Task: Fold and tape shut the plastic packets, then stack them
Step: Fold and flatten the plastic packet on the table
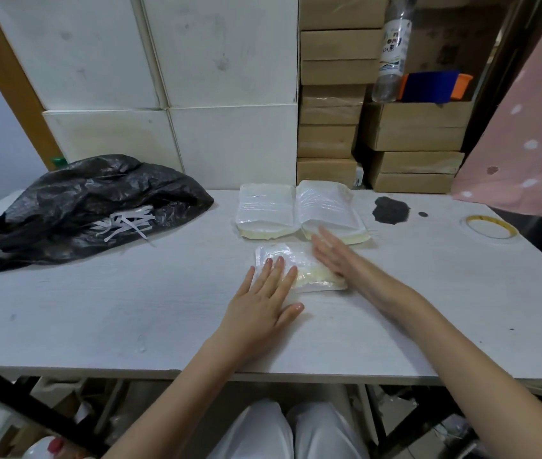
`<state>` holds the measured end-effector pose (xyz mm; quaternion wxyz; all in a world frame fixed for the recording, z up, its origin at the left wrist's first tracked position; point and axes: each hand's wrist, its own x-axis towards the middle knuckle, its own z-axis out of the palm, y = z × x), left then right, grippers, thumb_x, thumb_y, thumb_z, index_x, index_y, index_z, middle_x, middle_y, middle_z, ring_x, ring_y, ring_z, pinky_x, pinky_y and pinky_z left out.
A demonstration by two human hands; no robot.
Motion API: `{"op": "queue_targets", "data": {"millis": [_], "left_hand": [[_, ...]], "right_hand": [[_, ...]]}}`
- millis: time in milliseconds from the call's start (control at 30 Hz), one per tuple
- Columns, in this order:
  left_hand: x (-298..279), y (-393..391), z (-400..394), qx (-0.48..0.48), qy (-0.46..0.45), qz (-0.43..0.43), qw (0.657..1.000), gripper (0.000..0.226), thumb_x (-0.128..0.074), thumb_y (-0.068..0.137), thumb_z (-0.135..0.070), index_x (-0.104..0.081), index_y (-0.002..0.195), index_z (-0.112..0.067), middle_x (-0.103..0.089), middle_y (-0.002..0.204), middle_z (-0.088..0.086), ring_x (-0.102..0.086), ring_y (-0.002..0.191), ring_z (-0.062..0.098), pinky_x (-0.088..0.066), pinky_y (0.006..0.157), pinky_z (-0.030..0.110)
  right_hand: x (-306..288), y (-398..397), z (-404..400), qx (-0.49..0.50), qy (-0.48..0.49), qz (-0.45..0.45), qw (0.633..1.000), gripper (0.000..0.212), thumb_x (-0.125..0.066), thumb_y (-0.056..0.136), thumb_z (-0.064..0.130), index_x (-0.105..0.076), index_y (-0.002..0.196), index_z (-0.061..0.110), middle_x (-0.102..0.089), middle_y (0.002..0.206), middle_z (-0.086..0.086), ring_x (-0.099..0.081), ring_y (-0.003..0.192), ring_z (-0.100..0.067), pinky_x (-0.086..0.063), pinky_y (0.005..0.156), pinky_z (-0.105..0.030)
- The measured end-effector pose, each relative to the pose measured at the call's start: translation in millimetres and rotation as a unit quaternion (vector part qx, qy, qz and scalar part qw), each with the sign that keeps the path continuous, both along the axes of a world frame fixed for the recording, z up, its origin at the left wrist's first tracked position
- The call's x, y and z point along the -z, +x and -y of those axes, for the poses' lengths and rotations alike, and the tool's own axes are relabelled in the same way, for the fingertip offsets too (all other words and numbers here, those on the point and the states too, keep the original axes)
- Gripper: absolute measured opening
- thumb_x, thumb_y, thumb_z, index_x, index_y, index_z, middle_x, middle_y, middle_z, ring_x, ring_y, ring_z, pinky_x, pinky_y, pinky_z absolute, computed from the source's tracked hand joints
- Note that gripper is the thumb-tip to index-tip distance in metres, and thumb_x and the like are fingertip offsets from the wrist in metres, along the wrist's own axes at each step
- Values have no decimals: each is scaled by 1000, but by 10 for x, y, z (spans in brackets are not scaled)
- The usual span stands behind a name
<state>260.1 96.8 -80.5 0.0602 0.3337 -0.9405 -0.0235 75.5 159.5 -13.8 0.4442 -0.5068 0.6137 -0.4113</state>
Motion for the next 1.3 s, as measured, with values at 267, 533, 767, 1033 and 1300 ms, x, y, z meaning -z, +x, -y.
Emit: {"op": "queue_targets", "data": {"millis": [267, 533, 767, 1033, 1300], "left_hand": [[-37, -1, 38, 4, 5, 22, 1000, 76, 11, 75, -73, 22, 138, -32, 25, 150, -5, 22, 141, 12, 14, 117, 34], [-480, 109, 140, -26, 383, -329, 863, 57, -34, 98, -39, -2, 145, -41, -30, 144, -14, -28, 137, 7, -17, 108, 22], [-602, 56, 31, 10, 3, -88, 996, 56, -22, 101, -37, -7, 150, -13, -1, 155, -4, 2, 143, 8, 9, 110, 18], [-199, 142, 48, 11, 100, -179, 979, 45, -25, 102, -32, -25, 147, -25, -24, 151, -13, -26, 138, 2, -20, 109, 15], [-90, 159, 159, 45, 105, -201, 973, 53, -22, 86, -60, -42, 133, -47, -27, 146, -26, -18, 137, -9, -21, 108, 13]], "right_hand": [[179, 111, -193, -108, -98, -558, 817, 84, 4, 82, 69, 1, 150, 21, 13, 151, 14, 14, 137, 4, 13, 111, -13], [532, 70, -204, -89, -62, -462, 880, 66, -24, 97, 51, 8, 149, 26, 17, 154, 16, 16, 140, 5, 0, 118, -21], [546, 80, -197, -81, -83, -484, 867, 67, -26, 97, 53, 6, 149, 26, 17, 151, 18, 14, 140, 5, 3, 115, -18], [411, 17, -237, -36, -30, -146, 988, 47, -33, 98, 45, -22, 144, 44, -13, 147, 36, -12, 135, 15, -11, 116, -20], [305, -377, -218, 177, -100, 221, 954, 37, -44, 97, 24, -49, 130, 10, -58, 120, 10, -51, 124, -17, -36, 109, -33]]}}
